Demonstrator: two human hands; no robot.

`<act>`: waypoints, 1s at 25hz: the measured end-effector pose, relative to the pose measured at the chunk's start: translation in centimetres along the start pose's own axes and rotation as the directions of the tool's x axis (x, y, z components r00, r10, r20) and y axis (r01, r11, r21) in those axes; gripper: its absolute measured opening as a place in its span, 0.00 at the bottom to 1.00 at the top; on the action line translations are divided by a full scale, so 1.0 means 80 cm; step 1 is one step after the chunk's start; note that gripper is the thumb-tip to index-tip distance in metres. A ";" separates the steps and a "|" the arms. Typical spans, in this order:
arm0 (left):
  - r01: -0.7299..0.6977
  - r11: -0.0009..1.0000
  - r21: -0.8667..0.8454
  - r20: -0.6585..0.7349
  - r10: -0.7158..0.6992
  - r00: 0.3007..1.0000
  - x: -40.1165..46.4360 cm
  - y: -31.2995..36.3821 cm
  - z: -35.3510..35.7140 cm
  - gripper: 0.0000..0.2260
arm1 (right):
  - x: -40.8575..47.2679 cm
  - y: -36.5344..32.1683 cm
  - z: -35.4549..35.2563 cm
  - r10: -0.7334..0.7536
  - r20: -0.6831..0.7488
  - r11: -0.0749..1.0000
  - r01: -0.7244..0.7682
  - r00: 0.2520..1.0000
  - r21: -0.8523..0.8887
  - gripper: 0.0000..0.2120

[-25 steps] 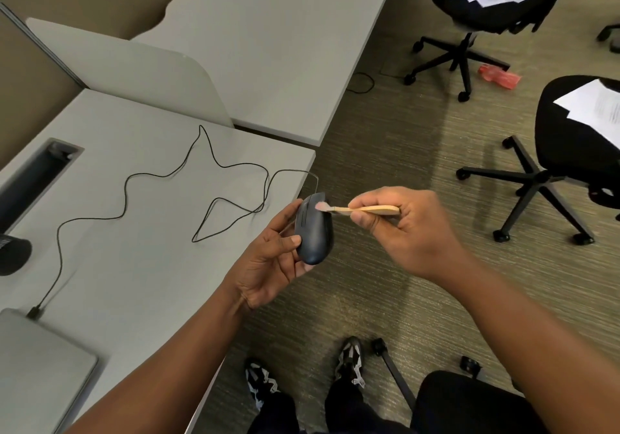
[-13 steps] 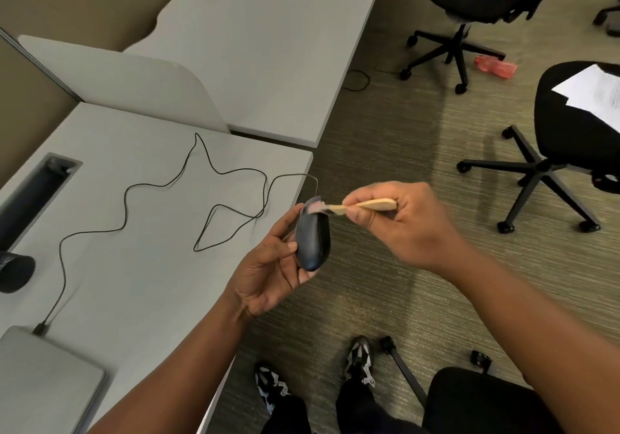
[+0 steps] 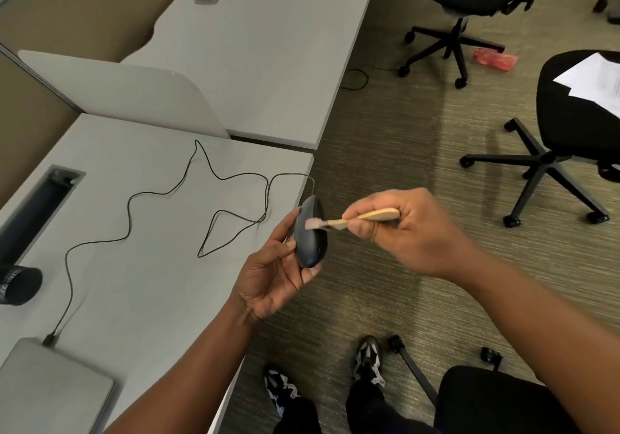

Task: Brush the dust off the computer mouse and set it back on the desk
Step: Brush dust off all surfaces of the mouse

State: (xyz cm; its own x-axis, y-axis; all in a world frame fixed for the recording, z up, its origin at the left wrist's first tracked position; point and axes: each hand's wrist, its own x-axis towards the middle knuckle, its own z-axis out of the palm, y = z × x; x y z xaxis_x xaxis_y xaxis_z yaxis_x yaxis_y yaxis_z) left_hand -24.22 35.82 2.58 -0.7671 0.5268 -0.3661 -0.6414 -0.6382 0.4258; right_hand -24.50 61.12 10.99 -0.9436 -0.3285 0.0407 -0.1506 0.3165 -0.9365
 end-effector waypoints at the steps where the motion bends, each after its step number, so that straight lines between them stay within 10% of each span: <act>1: -0.005 1.000 -0.014 -0.017 0.004 1.000 0.001 0.000 -0.002 0.40 | -0.009 0.001 0.003 -0.006 0.035 1.000 0.005 0.999 0.011 0.05; 9: 0.007 0.999 -0.041 -0.008 -0.007 1.000 0.006 -0.003 0.003 0.40 | 0.008 0.005 -0.004 -0.025 -0.149 1.000 0.023 0.988 -0.020 0.06; 19: 0.042 0.997 0.057 -0.014 -0.041 0.999 0.007 -0.005 0.012 0.40 | -0.026 0.010 0.000 0.010 0.160 0.999 -0.015 0.987 0.032 0.05; 25: 0.061 0.986 0.155 0.092 -0.075 0.993 0.008 -0.004 0.007 0.43 | -0.006 0.009 -0.013 0.108 -0.192 0.960 -0.052 0.975 0.274 0.02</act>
State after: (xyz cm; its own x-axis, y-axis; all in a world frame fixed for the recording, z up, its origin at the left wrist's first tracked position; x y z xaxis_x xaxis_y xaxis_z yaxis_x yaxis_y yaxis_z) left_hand -24.52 36.70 2.64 -0.7142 0.6228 -0.3196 -0.6803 -0.5102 0.5262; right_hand -24.50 62.43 10.64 -0.9933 -0.1156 0.0056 -0.0146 0.0771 -0.9969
